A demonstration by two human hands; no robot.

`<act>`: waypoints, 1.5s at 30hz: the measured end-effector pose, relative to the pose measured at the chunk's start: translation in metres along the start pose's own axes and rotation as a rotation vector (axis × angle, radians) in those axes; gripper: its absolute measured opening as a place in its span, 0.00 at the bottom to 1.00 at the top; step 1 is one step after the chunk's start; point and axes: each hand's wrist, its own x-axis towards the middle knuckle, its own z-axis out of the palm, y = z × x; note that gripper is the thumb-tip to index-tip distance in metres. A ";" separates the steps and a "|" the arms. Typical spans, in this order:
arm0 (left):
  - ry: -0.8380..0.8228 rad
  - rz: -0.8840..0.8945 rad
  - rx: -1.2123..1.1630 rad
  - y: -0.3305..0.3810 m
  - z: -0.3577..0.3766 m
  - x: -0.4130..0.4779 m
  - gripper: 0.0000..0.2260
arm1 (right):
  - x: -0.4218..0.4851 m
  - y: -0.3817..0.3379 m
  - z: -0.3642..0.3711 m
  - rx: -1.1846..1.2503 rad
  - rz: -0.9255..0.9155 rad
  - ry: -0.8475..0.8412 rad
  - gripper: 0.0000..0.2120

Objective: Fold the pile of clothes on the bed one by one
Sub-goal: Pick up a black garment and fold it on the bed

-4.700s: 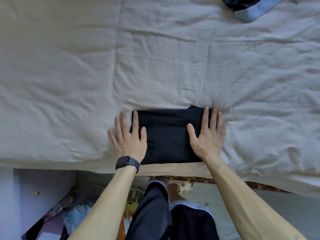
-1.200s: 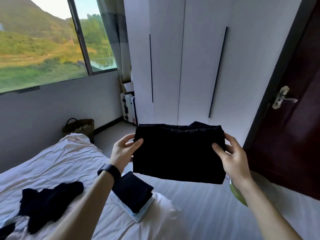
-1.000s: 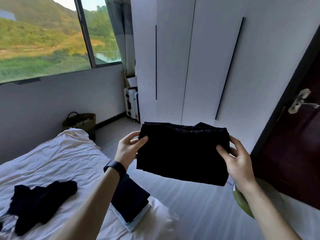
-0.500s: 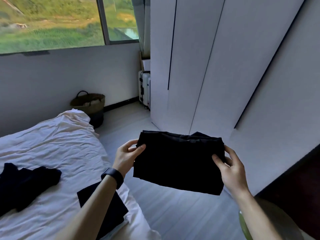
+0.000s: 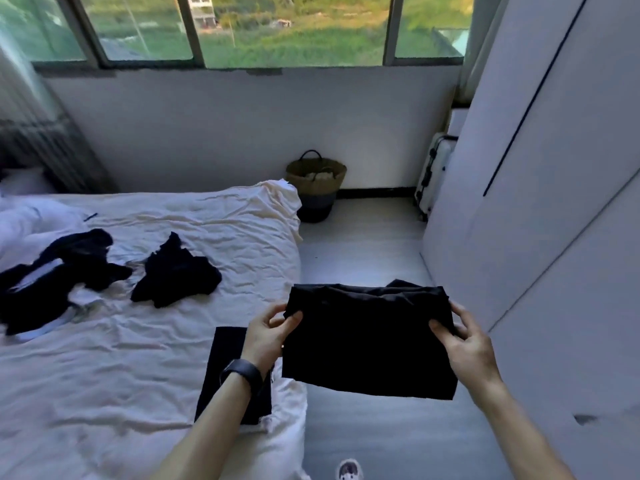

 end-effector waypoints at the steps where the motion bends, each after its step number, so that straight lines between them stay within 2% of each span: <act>1: 0.045 -0.014 -0.006 -0.009 0.000 0.006 0.04 | 0.017 0.004 0.006 -0.022 0.011 -0.046 0.20; 6: 0.271 -0.090 -0.036 -0.064 0.000 0.054 0.04 | 0.109 0.019 0.043 -0.169 0.056 -0.226 0.18; 10: 0.438 -0.166 -0.095 -0.087 0.010 0.091 0.03 | 0.174 0.015 0.079 -0.271 0.020 -0.352 0.16; 19: 0.709 -0.262 -0.105 -0.096 0.023 0.175 0.03 | 0.325 0.023 0.163 -0.430 0.010 -0.623 0.16; 27: 1.044 -0.376 -0.276 -0.097 0.052 0.254 0.06 | 0.453 0.007 0.268 -0.568 -0.092 -0.932 0.16; 33: 1.257 -0.423 -0.393 -0.107 0.053 0.285 0.06 | 0.496 -0.001 0.357 -0.730 -0.173 -1.161 0.16; 40: 1.374 -0.553 -0.453 -0.132 0.011 0.332 0.03 | 0.504 0.015 0.467 -0.884 -0.220 -1.278 0.13; 45: 1.385 -0.716 -0.390 -0.145 -0.015 0.366 0.11 | 0.505 0.028 0.530 -0.962 -0.209 -1.312 0.13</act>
